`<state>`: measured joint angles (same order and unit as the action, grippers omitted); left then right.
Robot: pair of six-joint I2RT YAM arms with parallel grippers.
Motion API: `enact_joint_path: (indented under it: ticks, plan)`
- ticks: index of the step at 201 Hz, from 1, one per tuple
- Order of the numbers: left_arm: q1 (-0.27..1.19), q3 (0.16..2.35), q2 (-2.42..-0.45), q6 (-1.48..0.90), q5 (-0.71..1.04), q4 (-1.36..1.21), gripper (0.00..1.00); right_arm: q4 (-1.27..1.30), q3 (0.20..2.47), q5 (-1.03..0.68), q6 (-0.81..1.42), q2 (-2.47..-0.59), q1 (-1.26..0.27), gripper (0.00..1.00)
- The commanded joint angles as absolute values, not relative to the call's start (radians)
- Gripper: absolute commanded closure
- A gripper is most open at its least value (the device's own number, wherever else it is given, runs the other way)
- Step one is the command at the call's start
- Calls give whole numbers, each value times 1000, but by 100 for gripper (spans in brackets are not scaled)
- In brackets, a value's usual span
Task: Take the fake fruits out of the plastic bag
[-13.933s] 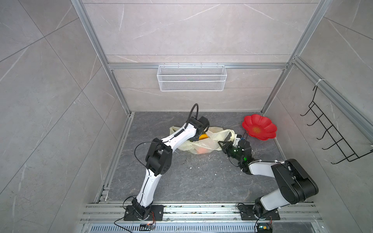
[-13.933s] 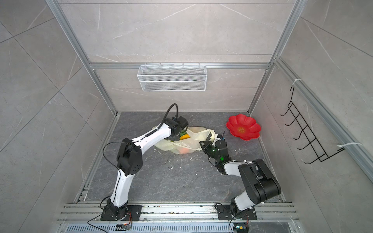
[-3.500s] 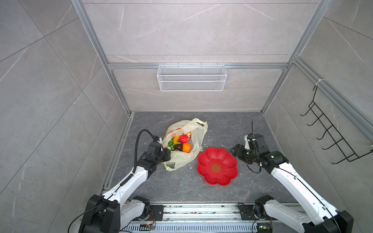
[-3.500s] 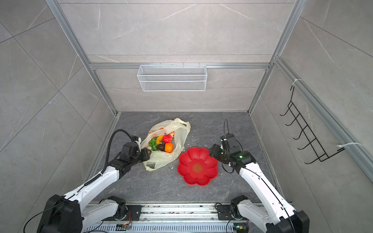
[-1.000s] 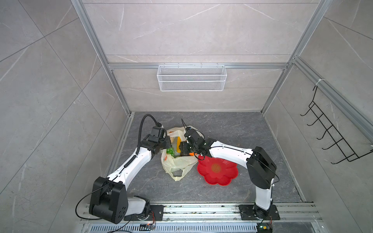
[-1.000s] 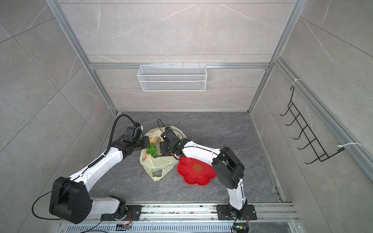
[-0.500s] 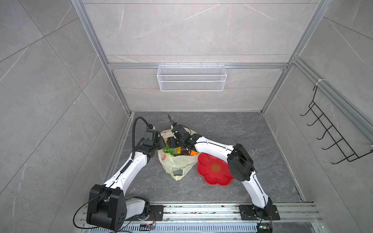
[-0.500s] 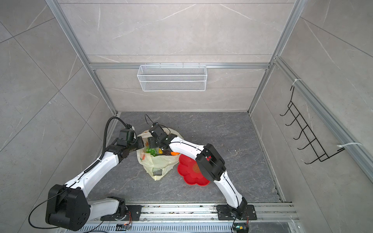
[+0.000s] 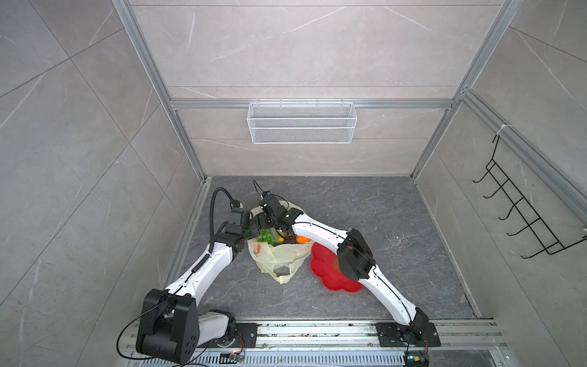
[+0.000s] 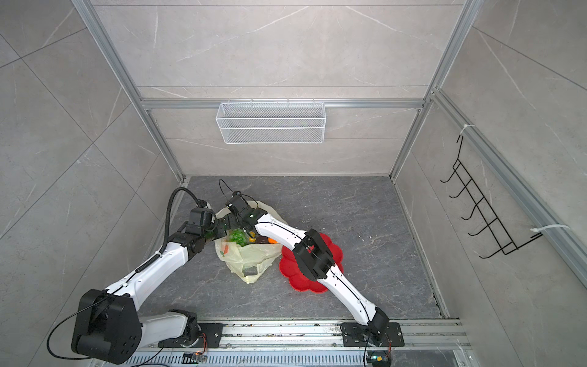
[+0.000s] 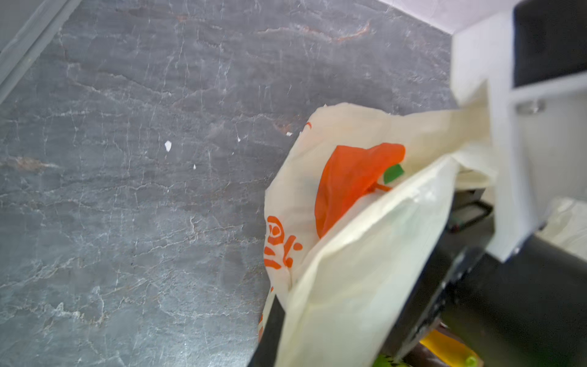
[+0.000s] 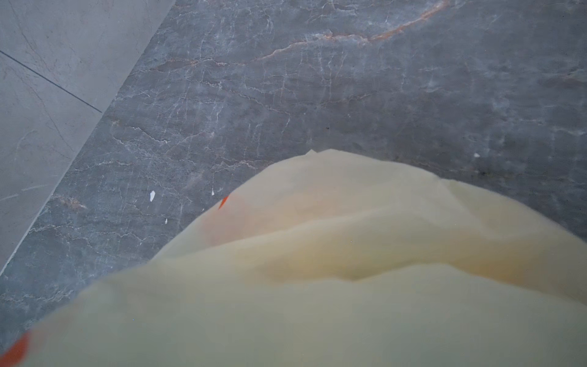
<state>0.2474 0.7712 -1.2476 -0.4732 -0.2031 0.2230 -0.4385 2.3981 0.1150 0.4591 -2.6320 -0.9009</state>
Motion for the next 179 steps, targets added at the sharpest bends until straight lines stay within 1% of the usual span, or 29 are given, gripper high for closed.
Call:
enact_joint_path:
  ticks: [1, 20, 39, 86, 111, 135, 179]
  plan:
    - [257, 745, -1214, -508, -260, 186, 100, -509, 2508, 107, 440, -2713, -897, 5]
    - [259, 727, -1204, -510, -271, 168, 100, -586, 2645, 121, 440, -2781, -897, 8]
    - [258, 717, -1203, -503, -286, 157, 100, -617, 2709, 114, 436, -2817, -896, 13]
    - [254, 708, -1186, -503, -317, 159, 100, -588, 2657, 73, 447, -2764, -900, 29]
    - [254, 713, -1189, -502, -335, 171, 100, -573, 2605, 68, 439, -2693, -918, 31]
    - [255, 713, -1180, -502, -354, 182, 100, -546, 2467, 76, 428, -2590, -938, 31]
    - [255, 718, -1183, -500, -354, 188, 100, -358, 2082, 56, 448, -2330, -951, 31]
